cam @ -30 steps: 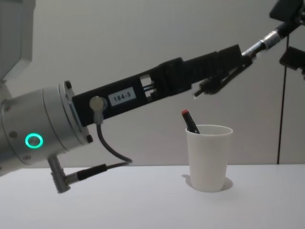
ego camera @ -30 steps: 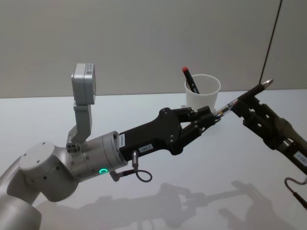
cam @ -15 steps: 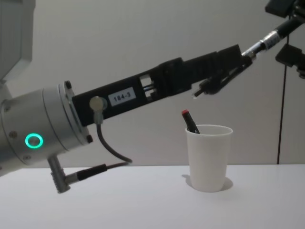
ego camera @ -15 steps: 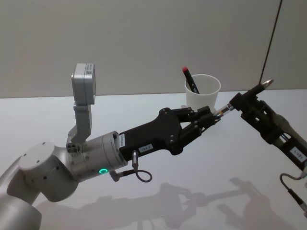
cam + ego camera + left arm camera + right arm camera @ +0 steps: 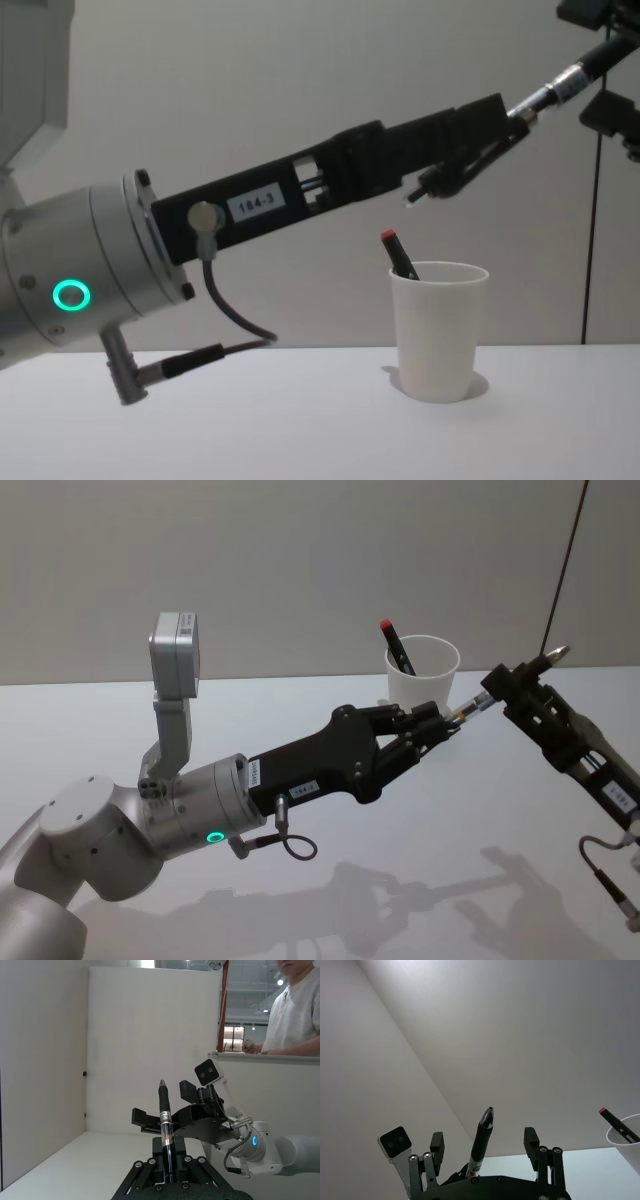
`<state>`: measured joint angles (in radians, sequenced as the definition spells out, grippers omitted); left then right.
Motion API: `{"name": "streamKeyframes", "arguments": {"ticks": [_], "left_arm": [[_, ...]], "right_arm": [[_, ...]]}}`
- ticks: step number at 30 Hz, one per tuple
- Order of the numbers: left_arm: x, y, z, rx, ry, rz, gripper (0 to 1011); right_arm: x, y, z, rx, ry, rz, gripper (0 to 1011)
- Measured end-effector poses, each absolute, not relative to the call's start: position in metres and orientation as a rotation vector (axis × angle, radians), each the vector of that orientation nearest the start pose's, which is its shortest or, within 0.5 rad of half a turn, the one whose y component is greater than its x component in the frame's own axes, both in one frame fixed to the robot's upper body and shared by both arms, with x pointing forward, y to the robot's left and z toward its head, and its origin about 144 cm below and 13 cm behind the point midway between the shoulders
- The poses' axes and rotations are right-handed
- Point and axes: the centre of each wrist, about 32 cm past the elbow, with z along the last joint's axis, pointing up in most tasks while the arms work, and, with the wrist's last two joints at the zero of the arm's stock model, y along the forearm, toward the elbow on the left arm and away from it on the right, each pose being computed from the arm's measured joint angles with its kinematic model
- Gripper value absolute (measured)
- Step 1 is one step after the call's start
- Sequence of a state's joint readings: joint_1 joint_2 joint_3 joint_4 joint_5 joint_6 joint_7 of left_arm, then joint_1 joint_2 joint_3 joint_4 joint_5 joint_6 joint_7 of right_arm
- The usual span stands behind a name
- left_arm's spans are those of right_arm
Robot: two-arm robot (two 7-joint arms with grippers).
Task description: Place the pen into the pen holder.
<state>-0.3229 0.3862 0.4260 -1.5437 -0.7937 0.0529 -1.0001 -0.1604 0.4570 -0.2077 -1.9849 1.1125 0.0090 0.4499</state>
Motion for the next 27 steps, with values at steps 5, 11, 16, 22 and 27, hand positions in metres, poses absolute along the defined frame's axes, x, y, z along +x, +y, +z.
{"name": "streamKeyframes", "arguments": {"ticks": [5, 11, 16, 22, 27], "left_arm": [[0.5211, 0.2173, 1.2169, -0.31, 0.088, 0.158, 145], [0.5211, 0.2173, 1.2169, -0.31, 0.088, 0.158, 145], [0.5211, 0.2173, 1.2169, -0.31, 0.088, 0.158, 145], [0.5211, 0.2173, 1.2169, -0.31, 0.088, 0.158, 145], [0.5211, 0.2174, 1.2169, -0.31, 0.088, 0.158, 145]], "right_arm": [[0.3969, -0.2446, 1.2151, 0.615, 0.396, -0.684, 957], [0.3969, -0.2438, 1.2151, 0.618, 0.397, -0.687, 800], [0.3968, -0.2433, 1.2151, 0.62, 0.397, -0.688, 648], [0.3968, -0.2429, 1.2153, 0.621, 0.397, -0.689, 443], [0.3967, -0.2427, 1.2152, 0.622, 0.397, -0.689, 295]]}}
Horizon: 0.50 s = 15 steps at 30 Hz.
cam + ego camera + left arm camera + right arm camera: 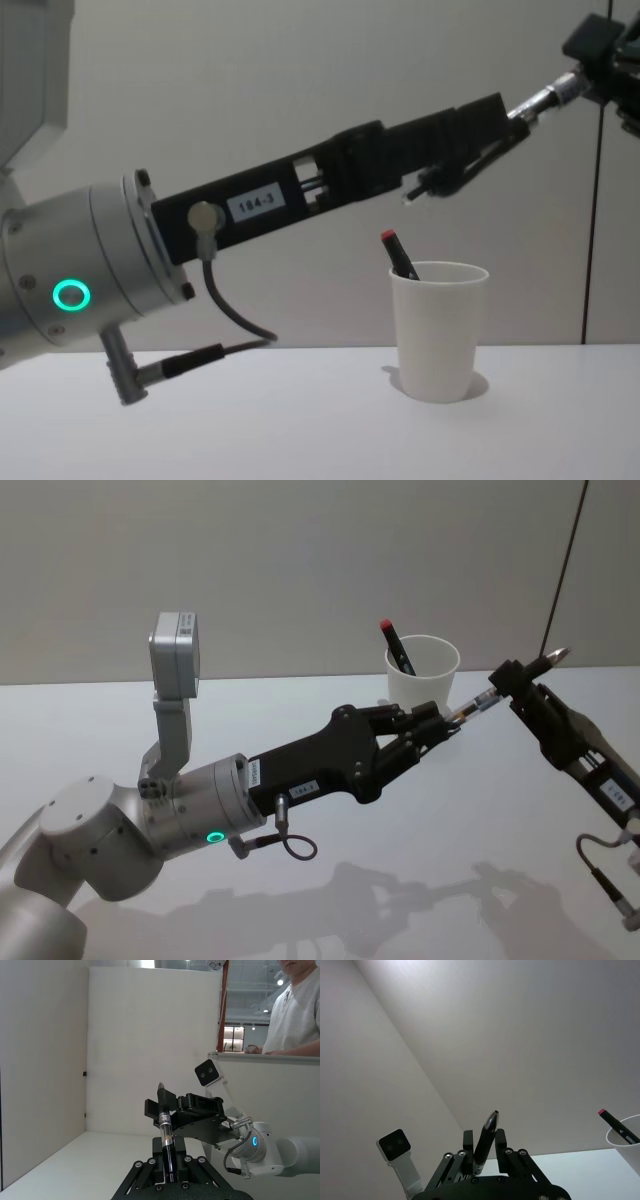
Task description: Place the pen into the pen holder.
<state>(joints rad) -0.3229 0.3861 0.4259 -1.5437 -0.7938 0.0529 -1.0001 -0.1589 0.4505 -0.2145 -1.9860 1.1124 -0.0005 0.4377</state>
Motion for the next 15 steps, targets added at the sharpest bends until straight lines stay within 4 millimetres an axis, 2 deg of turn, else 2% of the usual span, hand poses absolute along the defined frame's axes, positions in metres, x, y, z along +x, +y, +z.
{"name": "streamKeyframes", "arguments": {"ticks": [1, 6, 15], "left_arm": [[0.5211, 0.2173, 1.2169, -0.31, 0.088, 0.158, 145], [0.5211, 0.2173, 1.2169, -0.31, 0.088, 0.158, 145], [0.5211, 0.2173, 1.2169, -0.31, 0.088, 0.158, 144]], "right_arm": [[0.3967, -0.2426, 1.2152, 0.622, 0.397, -0.689, 239], [0.3967, -0.2424, 1.2152, 0.623, 0.397, -0.69, 131], [0.3967, -0.2424, 1.2152, 0.623, 0.397, -0.691, 125]]}}
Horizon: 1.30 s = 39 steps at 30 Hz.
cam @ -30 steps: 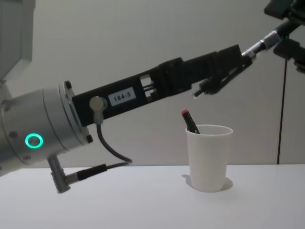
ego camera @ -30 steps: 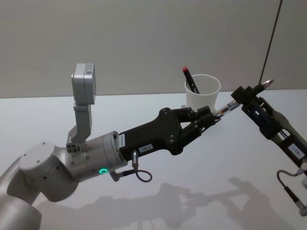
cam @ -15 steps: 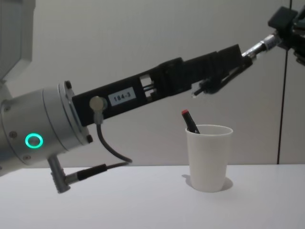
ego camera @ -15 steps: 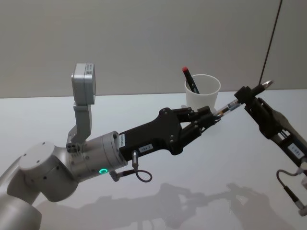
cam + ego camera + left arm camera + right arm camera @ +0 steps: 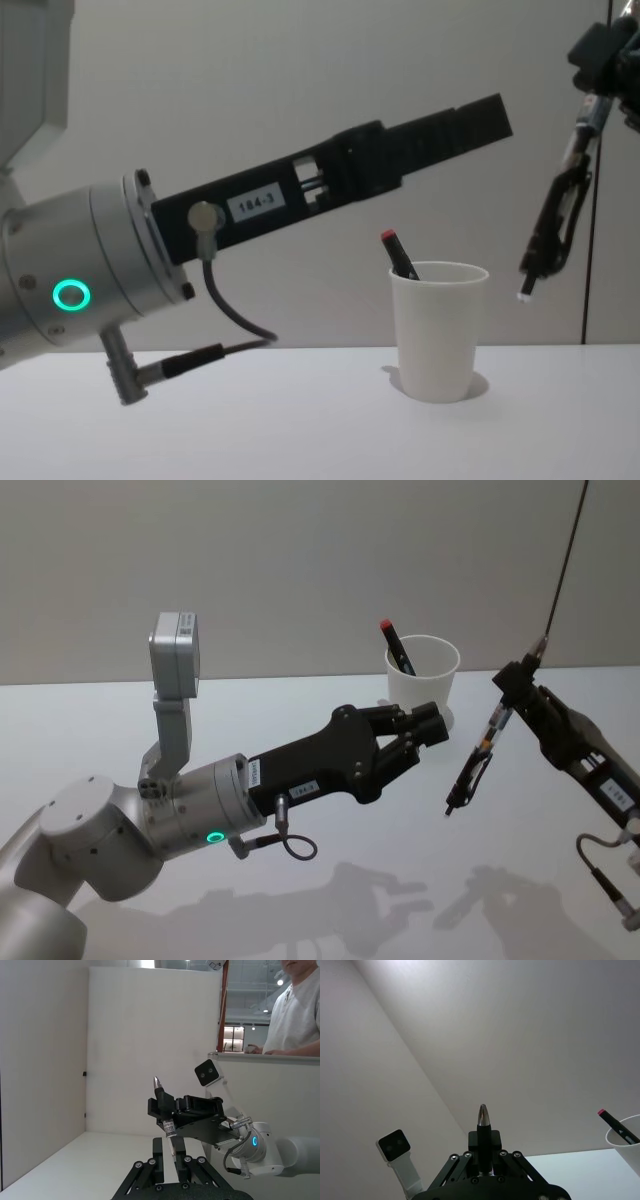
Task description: Place the pen into the pen holder.
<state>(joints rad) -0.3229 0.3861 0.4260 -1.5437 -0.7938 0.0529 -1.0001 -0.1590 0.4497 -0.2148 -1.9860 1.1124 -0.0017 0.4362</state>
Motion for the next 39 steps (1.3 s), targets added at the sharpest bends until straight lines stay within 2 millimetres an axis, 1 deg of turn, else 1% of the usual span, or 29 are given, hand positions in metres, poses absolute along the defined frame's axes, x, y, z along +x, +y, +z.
{"name": "streamKeyframes", "arguments": {"ticks": [9, 11, 12, 15, 17, 19, 20, 22, 23, 24, 26, 27, 29, 30, 32, 34, 36, 37, 38, 39], "left_arm": [[0.5211, 0.2173, 1.2169, -0.31, 0.088, 0.158, 146], [0.5211, 0.2173, 1.2169, -0.31, 0.088, 0.158, 185], [0.5211, 0.2173, 1.2169, -0.31, 0.088, 0.158, 238], [0.5211, 0.2173, 1.2169, -0.31, 0.088, 0.158, 295], [0.5211, 0.2173, 1.2169, -0.31, 0.088, 0.158, 371], [0.5211, 0.2173, 1.2169, -0.31, 0.088, 0.158, 412], [0.5211, 0.2173, 1.2169, -0.31, 0.088, 0.158, 467], [0.5211, 0.2173, 1.2169, -0.31, 0.088, 0.158, 524], [0.5211, 0.2173, 1.2169, -0.31, 0.088, 0.158, 570], [0.5211, 0.2173, 1.2169, -0.31, 0.088, 0.158, 580], [0.5211, 0.2173, 1.2169, -0.31, 0.088, 0.158, 650], [0.5211, 0.2173, 1.2169, -0.31, 0.088, 0.158, 667], [0.5211, 0.2173, 1.2169, -0.31, 0.088, 0.158, 752], [0.5211, 0.2173, 1.2169, -0.31, 0.088, 0.158, 768], [0.5211, 0.2173, 1.2169, -0.31, 0.088, 0.158, 842], [0.5211, 0.2173, 1.2169, -0.31, 0.088, 0.158, 876], [0.5211, 0.2173, 1.2169, -0.31, 0.088, 0.158, 941], [0.5211, 0.2173, 1.2169, -0.31, 0.088, 0.158, 957], [0.5211, 0.2173, 1.2169, -0.31, 0.088, 0.158, 999], [0.5211, 0.2173, 1.2169, -0.31, 0.088, 0.158, 1001]], "right_arm": [[0.3967, -0.2425, 1.2151, 0.623, 0.397, -0.691, 125], [0.3967, -0.2425, 1.2151, 0.623, 0.397, -0.691, 125], [0.3967, -0.2425, 1.2151, 0.623, 0.397, -0.691, 125], [0.3967, -0.2425, 1.2151, 0.623, 0.397, -0.691, 125], [0.3967, -0.2425, 1.2151, 0.623, 0.397, -0.691, 125], [0.3967, -0.2425, 1.2151, 0.623, 0.397, -0.691, 125], [0.3967, -0.2425, 1.2151, 0.623, 0.397, -0.691, 125], [0.3967, -0.2425, 1.2151, 0.623, 0.397, -0.691, 125], [0.3967, -0.2425, 1.2151, 0.623, 0.397, -0.691, 125], [0.3967, -0.2425, 1.2151, 0.623, 0.397, -0.691, 125], [0.3967, -0.2425, 1.2151, 0.623, 0.397, -0.691, 125], [0.3967, -0.2425, 1.2151, 0.623, 0.397, -0.691, 125], [0.3967, -0.2425, 1.2151, 0.623, 0.397, -0.691, 125], [0.3967, -0.2425, 1.2151, 0.623, 0.397, -0.691, 125], [0.3968, -0.2426, 1.215, 0.622, 0.397, -0.691, 125], [0.3972, -0.2432, 1.2151, 0.621, 0.396, -0.693, 125], [0.3977, -0.2439, 1.2153, 0.619, 0.393, -0.698, 125], [0.398, -0.2443, 1.2153, 0.618, 0.392, -0.701, 125], [0.3988, -0.2453, 1.2154, 0.615, 0.389, -0.709, 125], [0.3992, -0.2458, 1.2155, 0.614, 0.387, -0.714, 125]]}}
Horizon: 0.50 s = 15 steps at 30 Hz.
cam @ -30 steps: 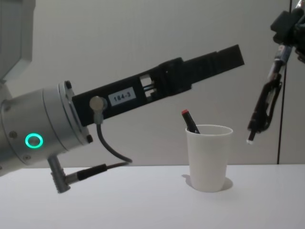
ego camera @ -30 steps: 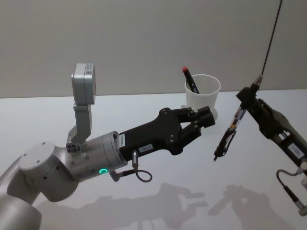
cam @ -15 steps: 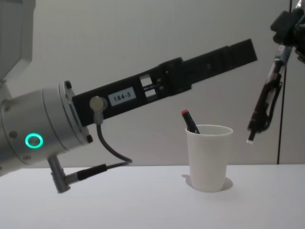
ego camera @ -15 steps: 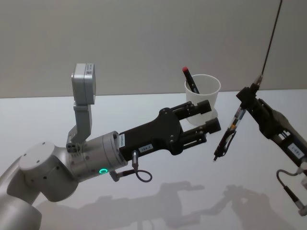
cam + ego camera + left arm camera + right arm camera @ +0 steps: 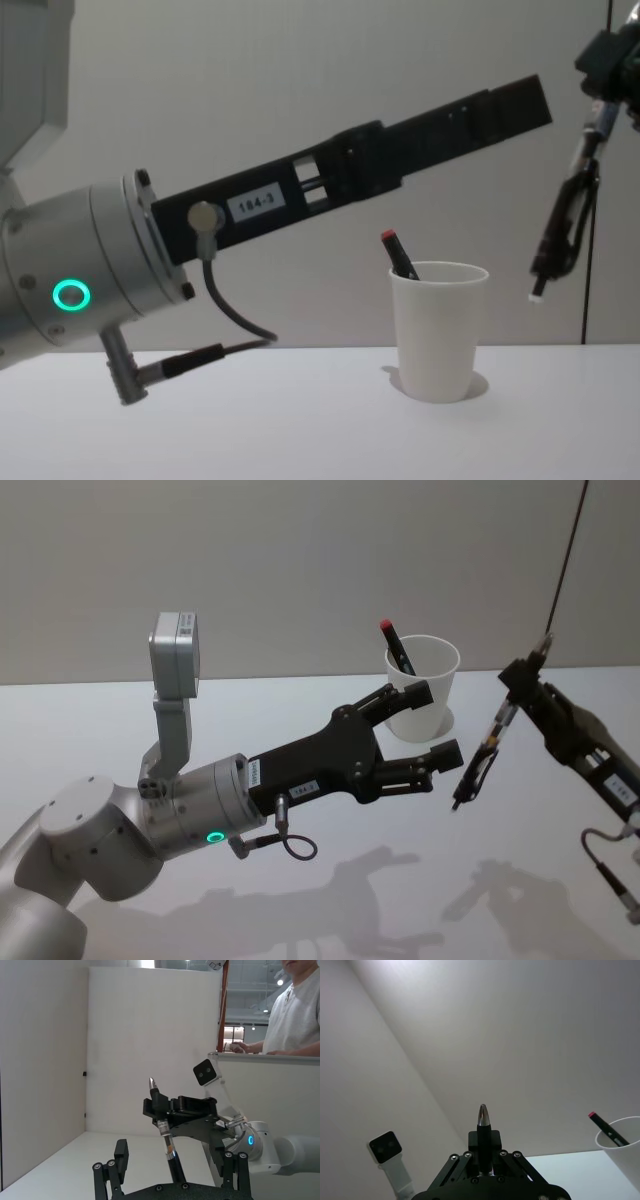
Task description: Place the pen into the pen holder.
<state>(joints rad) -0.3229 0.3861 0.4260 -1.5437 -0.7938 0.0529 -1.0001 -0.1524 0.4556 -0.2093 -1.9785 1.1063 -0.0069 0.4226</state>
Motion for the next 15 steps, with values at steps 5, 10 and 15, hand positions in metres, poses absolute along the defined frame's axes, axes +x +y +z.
{"name": "streamKeyframes", "arguments": {"ticks": [5, 10, 15], "left_arm": [[0.521, 0.217, 1.217, -0.31, 0.088, 0.158, 1001], [0.521, 0.217, 1.217, -0.31, 0.088, 0.158, 1001], [0.521, 0.217, 1.217, -0.31, 0.088, 0.158, 1001]], "right_arm": [[0.405, -0.251, 1.217, 0.597, 0.362, -0.758, 125], [0.415, -0.257, 1.22, 0.575, 0.325, -0.803, 125], [0.429, -0.264, 1.223, 0.552, 0.266, -0.849, 125]]}}
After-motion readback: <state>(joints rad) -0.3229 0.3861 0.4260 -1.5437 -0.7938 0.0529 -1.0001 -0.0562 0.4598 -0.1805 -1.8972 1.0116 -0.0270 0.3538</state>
